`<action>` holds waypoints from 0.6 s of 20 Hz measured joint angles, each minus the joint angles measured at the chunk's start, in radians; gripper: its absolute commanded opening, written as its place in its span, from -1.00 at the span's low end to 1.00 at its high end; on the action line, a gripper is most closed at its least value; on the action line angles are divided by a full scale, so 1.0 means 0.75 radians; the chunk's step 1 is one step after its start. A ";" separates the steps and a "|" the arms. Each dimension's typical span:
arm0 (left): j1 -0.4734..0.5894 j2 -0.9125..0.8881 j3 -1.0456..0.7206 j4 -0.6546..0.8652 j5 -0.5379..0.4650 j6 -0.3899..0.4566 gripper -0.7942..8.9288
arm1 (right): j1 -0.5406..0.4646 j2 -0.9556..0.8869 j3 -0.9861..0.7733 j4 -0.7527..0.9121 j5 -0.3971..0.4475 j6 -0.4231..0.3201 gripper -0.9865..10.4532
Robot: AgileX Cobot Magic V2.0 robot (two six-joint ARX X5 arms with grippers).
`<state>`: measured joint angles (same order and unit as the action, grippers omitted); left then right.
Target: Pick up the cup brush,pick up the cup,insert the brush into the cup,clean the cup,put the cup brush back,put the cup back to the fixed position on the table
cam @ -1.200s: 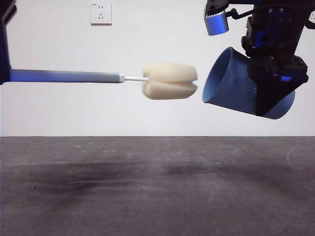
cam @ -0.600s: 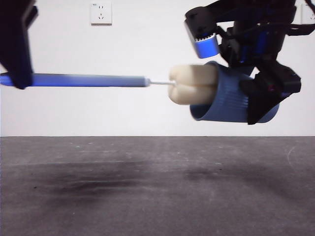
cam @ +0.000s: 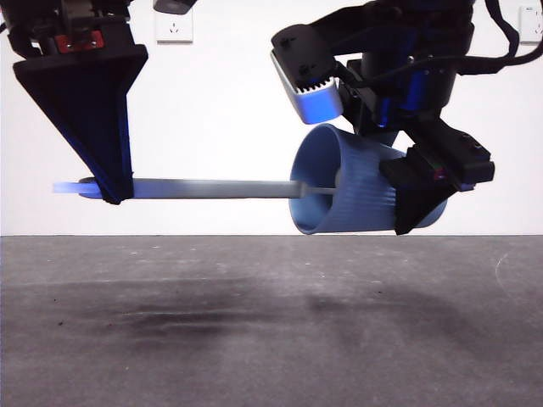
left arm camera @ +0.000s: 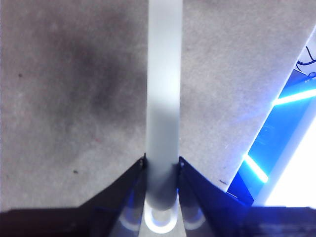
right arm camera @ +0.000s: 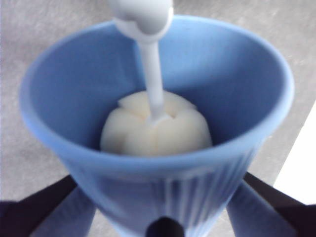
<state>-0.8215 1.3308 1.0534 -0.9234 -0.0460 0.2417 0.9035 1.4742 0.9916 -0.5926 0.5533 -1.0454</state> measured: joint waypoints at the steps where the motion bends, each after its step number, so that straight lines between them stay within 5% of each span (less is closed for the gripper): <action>1: 0.000 -0.001 -0.001 -0.015 -0.005 -0.012 -0.85 | 0.006 0.000 0.000 0.002 0.000 0.000 -0.85; 12: 0.010 -0.229 -0.001 -0.463 -0.205 -0.062 -0.86 | 0.015 0.000 0.000 0.001 0.031 0.018 -0.85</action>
<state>-0.8143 1.1587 1.0527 -1.2705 -0.2001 0.1951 0.9150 1.4742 0.9916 -0.5922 0.5766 -1.0321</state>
